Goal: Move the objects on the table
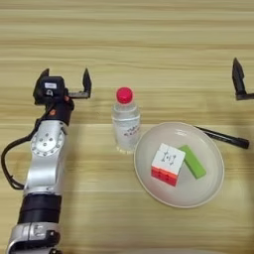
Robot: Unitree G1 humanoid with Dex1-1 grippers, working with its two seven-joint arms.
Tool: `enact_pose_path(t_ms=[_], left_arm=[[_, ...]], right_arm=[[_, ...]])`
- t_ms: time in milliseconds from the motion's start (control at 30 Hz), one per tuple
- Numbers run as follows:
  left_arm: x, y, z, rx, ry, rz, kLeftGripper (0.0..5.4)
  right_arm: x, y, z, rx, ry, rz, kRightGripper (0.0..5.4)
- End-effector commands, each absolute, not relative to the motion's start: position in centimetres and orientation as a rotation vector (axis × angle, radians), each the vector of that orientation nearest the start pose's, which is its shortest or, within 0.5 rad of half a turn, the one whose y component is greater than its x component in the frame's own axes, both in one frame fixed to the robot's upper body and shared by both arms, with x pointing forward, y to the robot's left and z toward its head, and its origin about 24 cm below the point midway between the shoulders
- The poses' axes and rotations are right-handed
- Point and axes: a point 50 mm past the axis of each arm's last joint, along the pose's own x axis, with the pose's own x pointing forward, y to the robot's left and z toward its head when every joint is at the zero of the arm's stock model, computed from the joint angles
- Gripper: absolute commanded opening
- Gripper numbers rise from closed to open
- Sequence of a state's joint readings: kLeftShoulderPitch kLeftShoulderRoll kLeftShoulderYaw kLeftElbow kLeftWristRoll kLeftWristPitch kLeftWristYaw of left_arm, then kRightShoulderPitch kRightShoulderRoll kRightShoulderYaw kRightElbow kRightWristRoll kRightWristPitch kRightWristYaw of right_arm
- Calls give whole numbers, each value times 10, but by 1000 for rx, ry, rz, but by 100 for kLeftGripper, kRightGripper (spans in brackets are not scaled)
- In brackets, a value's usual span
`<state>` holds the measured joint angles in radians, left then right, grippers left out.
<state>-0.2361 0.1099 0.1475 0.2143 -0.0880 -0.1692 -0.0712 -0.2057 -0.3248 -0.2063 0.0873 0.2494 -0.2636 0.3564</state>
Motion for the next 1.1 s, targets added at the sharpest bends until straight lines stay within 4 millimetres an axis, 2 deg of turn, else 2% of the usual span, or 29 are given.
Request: enact_pose_path(t_ms=[33, 200, 400, 733, 1100], left_arm=[[300, 189, 74, -2, -211, 21, 539], [299, 185, 70, -16, -219, 6, 539], [296, 185, 70, -24, -228, 4, 539], [289, 185, 71, -38, -239, -14, 539], [288, 185, 70, -41, -238, -22, 539]], right_arm=[[276, -242, 133, -166, -355, 358, 540], [273, -260, 133, -134, -231, 518, 540], [266, -268, 112, -175, -36, 686, 540], [254, -276, 55, -221, 264, 805, 540], [253, -287, 39, -242, 398, 865, 540]])
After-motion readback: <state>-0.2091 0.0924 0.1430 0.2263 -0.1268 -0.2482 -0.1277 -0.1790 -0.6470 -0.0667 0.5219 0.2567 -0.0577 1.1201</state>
